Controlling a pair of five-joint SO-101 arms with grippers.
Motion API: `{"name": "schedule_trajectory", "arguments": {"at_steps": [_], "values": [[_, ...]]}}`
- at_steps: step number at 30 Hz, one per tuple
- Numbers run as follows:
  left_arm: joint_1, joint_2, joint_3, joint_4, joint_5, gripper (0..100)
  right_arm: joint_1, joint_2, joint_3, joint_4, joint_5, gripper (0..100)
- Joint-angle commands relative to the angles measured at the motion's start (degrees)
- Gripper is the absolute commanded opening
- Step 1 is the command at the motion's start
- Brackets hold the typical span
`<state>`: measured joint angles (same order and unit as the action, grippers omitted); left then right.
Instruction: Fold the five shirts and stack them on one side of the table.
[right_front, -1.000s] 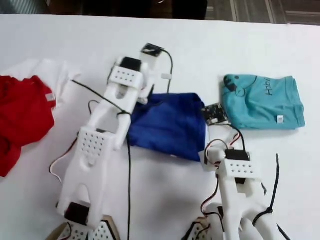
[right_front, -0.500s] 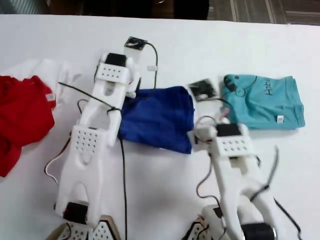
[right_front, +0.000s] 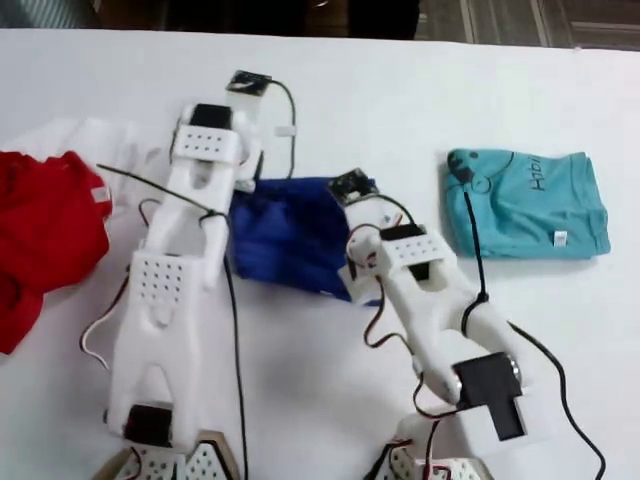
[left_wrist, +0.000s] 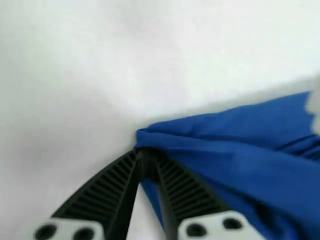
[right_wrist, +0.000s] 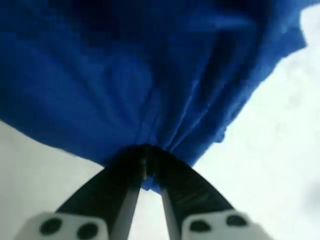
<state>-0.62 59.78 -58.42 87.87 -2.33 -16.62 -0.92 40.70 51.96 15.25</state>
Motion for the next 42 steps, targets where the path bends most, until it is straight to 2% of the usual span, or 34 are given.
{"name": "schedule_trajectory", "arguments": {"at_steps": [1, 6, 14, 17, 20, 23, 28, 34, 39, 42], "values": [[-2.9, -0.7, -2.2, -1.1, -0.7, 3, 3.7, 0.9, -0.9, 2.2, 2.0, 2.0], [-2.6, -0.8, -2.7, -0.9, -0.6, 3, 4.7, 0.5, -1.8, 3.6, 4.9, 2.0], [-0.6, -1.5, -3.4, 1.0, -0.5, 3, 3.6, -0.2, -10.8, 7.3, 4.5, 2.0], [-1.1, -1.5, -7.9, 5.7, -0.5, 3, 3.6, -2.7, -16.0, 12.0, 4.5, 2.0], [-1.1, -1.4, -16.0, 13.7, -1.1, 3, 2.5, -5.4, -19.9, 15.3, 4.5, 2.0], [-3.1, -2.0, -19.0, 14.7, -2.7, 3, 0.3, -7.1, -21.2, 17.2, 4.5, 2.0], [-8.6, -5.5, -15.0, 14.8, -3.1, 3, -5.8, -7.7, -21.2, 18.3, 5.0, 4.3], [-14.3, -11.3, -2.9, 14.5, -5.5, 3, -11.4, -2.8, -21.2, 15.0, 5.1, 23.2], [-18.4, -13.4, 2.0, 14.4, -6.7, 3, -15.5, 1.6, -21.6, 11.6, 5.1, 22.6], [-20.2, -13.4, 2.5, 14.3, -8.2, 3, -15.5, 4.1, -24.4, 11.1, 5.1, 22.7]]}}
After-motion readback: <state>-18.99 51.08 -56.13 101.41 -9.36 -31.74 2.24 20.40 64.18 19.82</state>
